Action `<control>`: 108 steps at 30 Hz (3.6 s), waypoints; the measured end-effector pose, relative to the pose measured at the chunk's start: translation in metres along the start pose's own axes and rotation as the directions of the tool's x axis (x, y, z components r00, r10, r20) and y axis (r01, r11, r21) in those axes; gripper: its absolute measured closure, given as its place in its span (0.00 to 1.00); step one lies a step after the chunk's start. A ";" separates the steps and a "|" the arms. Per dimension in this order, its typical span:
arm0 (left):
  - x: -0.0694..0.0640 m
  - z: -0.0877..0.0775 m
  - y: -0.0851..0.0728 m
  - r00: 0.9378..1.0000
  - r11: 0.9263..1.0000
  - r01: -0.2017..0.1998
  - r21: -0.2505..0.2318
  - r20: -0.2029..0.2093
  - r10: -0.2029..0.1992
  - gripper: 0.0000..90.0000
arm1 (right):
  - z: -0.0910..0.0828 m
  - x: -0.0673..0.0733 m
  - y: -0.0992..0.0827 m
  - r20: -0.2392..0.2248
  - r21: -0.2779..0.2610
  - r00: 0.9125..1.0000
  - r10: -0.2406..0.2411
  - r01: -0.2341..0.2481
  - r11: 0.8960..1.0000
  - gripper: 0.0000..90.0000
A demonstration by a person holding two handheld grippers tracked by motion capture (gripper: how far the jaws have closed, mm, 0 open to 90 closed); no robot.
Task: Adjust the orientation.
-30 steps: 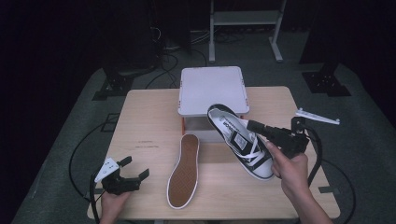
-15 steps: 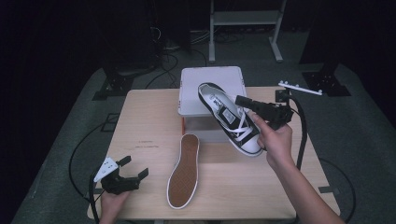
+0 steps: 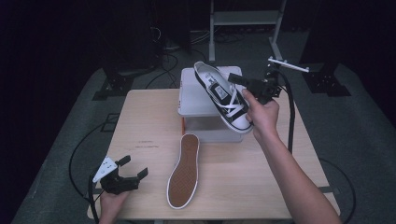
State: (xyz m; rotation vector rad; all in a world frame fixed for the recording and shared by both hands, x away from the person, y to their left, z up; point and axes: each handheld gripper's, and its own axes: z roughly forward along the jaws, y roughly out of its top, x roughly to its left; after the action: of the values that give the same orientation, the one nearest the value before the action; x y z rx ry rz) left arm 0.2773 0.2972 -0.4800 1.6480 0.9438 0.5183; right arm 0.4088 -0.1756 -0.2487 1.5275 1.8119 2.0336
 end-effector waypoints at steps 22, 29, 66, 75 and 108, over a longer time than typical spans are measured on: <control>-0.001 -0.004 0.001 1.000 1.000 -0.013 -0.013 0.001 0.013 0.02 | 0.060 -0.047 0.023 0.135 -0.079 0.977 0.165 -0.155 0.985 0.98; -0.001 -0.005 0.000 1.000 1.000 -0.013 -0.019 0.000 0.013 0.02 | 0.056 -0.066 0.025 0.161 -0.110 0.964 0.212 -0.196 0.974 0.98; -0.006 0.000 0.000 0.999 0.999 -0.036 0.005 0.007 0.036 0.02 | 0.015 -0.091 0.019 0.277 -0.037 0.956 0.097 -0.090 0.995 0.69; -0.007 0.000 0.000 0.999 0.999 -0.038 0.015 0.004 0.038 0.02 | -0.017 -0.091 0.007 0.199 -0.017 0.977 0.076 -0.074 0.997 0.60; -0.036 0.026 0.014 0.979 1.000 0.009 -0.001 0.204 -0.008 0.33 | -0.126 -0.132 -0.129 0.133 0.126 0.991 0.014 -0.031 0.992 0.42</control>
State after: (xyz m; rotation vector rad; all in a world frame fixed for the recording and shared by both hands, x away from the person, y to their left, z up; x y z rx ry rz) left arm 0.2803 0.2520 -0.4691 1.6595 0.7977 0.3358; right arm 0.3244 -0.3040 -0.4110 1.6781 1.9159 1.8091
